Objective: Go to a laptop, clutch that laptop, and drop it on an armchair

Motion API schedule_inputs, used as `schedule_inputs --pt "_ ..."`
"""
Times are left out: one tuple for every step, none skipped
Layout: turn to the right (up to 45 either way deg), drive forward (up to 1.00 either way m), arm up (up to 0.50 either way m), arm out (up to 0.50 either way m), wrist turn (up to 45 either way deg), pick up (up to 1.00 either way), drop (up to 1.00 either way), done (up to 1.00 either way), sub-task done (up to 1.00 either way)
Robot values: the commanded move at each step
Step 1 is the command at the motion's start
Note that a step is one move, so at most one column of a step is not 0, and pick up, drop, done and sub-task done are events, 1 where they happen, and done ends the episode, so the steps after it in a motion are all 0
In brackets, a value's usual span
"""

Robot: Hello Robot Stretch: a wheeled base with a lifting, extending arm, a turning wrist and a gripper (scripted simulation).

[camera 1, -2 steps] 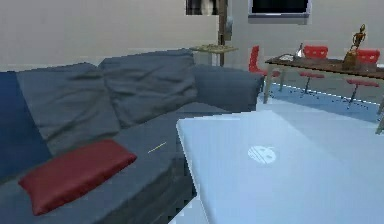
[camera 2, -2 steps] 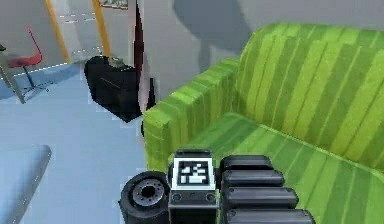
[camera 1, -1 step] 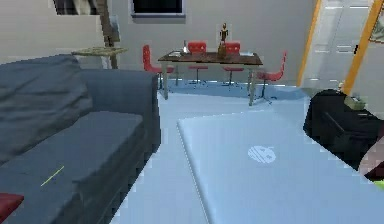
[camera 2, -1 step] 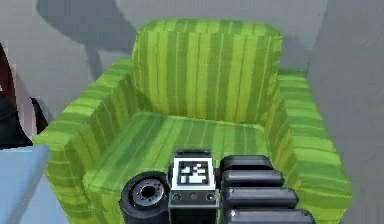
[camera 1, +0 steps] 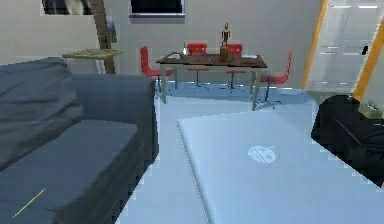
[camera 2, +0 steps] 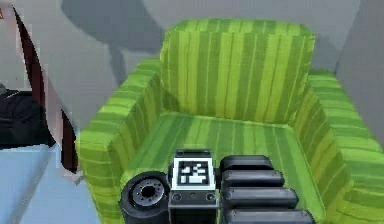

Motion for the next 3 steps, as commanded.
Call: schedule_inputs --pt "45.0 0.00 0.00 0.00 0.0 0.00 0.00 0.00 0.00" --pt "21.0 0.00 0.00 0.00 0.0 0.00 0.00 0.00 0.00" --pt "3.0 0.00 0.00 0.00 0.0 0.00 0.00 0.00 0.00"
